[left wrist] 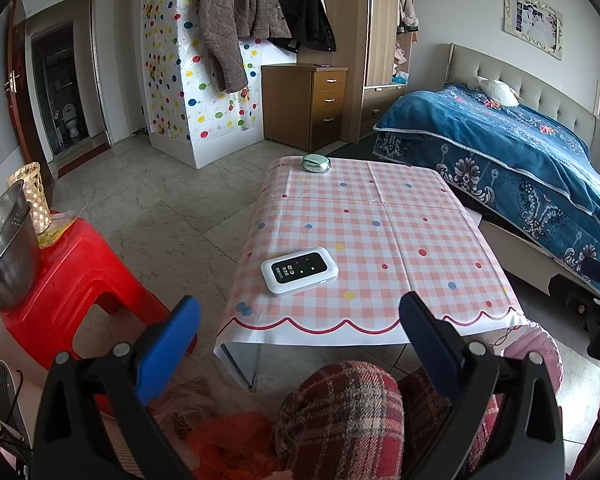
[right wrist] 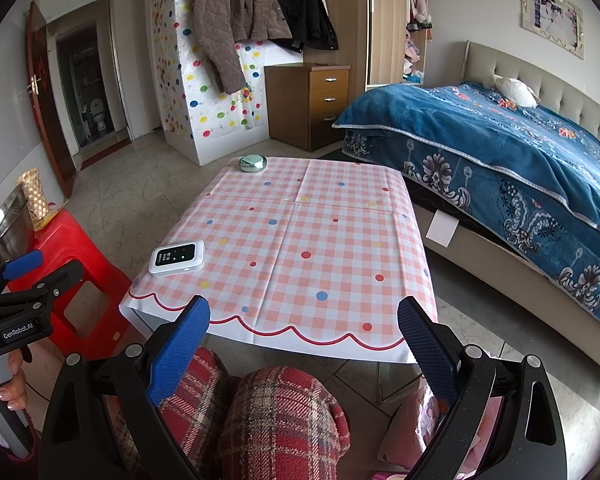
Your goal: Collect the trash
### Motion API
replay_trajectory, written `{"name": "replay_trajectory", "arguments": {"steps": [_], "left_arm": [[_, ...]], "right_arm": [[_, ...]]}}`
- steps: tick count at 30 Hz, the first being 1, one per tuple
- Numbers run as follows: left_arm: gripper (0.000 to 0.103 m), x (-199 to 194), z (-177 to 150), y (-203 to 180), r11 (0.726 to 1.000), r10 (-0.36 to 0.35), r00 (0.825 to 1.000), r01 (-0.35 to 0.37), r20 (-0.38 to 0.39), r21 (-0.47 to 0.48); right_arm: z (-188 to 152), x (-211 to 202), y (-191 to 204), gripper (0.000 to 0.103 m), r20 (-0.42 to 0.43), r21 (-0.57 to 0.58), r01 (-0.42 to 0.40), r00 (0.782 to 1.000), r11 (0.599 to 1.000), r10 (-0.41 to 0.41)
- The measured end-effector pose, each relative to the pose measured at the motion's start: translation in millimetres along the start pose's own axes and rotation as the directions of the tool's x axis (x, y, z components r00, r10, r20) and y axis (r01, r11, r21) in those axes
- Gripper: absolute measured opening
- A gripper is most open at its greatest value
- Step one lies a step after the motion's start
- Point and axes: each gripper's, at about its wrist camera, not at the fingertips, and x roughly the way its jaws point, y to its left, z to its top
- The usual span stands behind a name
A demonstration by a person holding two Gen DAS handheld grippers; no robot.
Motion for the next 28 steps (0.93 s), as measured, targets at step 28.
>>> {"name": "replay_trajectory", "arguments": {"steps": [28], "left_arm": [[0.097,75.5,-10.8,-12.0,0.999,-0.036,0.993,0.033,-0.113,-0.028]], "right_arm": [[-12.8,53.2,-7.9,0.094,-0.097,0.044,0.0,0.995,0.999,0.004]]}}
